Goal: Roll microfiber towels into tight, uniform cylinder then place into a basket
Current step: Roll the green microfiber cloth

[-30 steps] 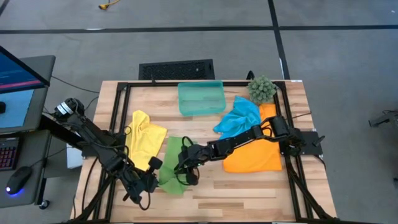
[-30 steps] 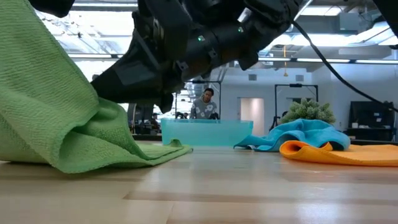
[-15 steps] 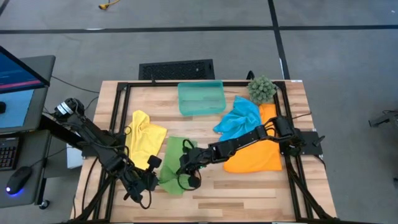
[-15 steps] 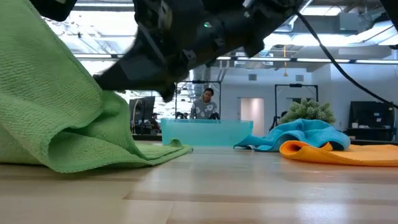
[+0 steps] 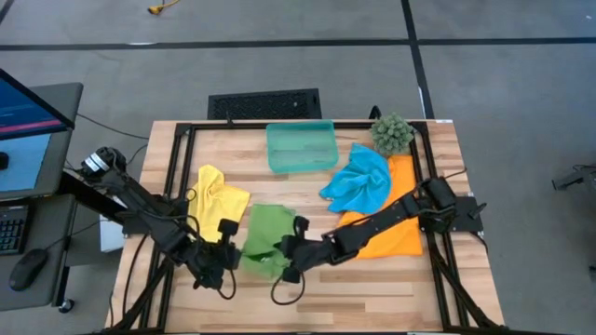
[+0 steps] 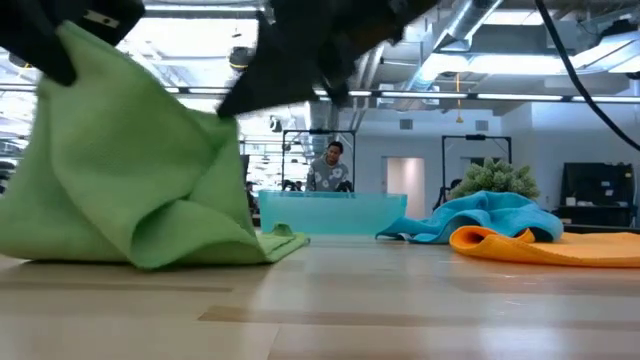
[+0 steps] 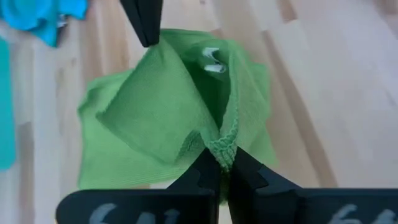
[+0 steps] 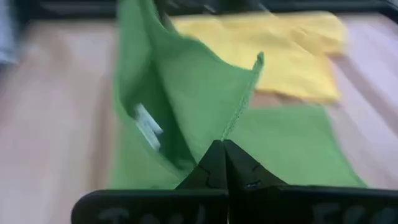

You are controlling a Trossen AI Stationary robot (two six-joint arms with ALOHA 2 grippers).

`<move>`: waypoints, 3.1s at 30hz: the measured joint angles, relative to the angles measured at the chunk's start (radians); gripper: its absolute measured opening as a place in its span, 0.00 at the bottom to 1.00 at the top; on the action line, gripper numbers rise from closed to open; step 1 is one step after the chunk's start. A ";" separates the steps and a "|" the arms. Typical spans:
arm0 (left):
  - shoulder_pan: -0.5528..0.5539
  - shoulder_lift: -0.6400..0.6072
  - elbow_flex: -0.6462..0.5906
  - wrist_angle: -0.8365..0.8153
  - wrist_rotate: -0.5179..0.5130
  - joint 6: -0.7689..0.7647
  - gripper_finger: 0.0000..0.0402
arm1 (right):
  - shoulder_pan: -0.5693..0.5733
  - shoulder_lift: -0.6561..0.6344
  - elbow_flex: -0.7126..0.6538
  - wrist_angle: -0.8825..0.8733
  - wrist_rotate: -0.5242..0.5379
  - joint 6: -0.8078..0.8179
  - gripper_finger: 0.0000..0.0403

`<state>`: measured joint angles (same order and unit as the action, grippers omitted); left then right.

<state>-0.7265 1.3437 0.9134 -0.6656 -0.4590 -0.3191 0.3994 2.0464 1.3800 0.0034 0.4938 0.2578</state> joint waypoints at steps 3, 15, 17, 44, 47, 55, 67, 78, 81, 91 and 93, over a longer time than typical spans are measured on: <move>0.038 0.000 0.000 -0.002 -0.010 -0.006 0.00 | 0.000 -0.006 0.001 -0.073 0.072 0.120 0.00; 0.233 0.000 0.000 0.001 0.032 -0.309 0.00 | 0.004 0.009 0.001 -0.280 0.194 0.454 0.00; 0.268 0.000 0.000 0.000 0.043 -0.333 0.00 | 0.003 0.021 0.001 -0.293 0.211 0.490 0.00; 0.526 0.000 -0.031 0.005 0.142 -0.172 0.00 | -0.048 0.072 -0.013 -0.380 0.293 0.725 0.02; 0.534 0.000 -0.033 0.005 0.141 -0.158 0.01 | -0.047 0.053 -0.013 -0.398 0.301 0.656 0.01; 0.505 0.000 -0.033 0.088 0.191 0.062 0.07 | -0.043 -0.042 -0.012 -0.575 0.332 0.513 0.02; 0.395 0.000 -0.033 0.308 0.231 0.448 0.07 | 0.038 -0.114 -0.013 -0.987 0.517 0.795 0.03; 0.270 -0.003 0.035 0.356 0.078 0.583 0.07 | 0.052 -0.114 -0.013 -1.050 0.529 0.887 0.03; 0.316 -0.003 0.025 0.336 0.074 0.545 0.07 | 0.052 -0.114 -0.013 -1.046 0.529 0.887 0.02; 0.626 0.001 -0.126 0.436 0.129 0.272 0.07 | 0.061 -0.114 -0.013 -1.036 0.526 0.888 0.02; 0.662 0.011 -0.133 0.453 0.190 0.231 0.07 | 0.061 -0.114 -0.013 -1.038 0.526 0.887 0.02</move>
<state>-0.0647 1.3547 0.7801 -0.2127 -0.2689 -0.0880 0.4603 1.9327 1.3670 -1.0347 1.0195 1.1450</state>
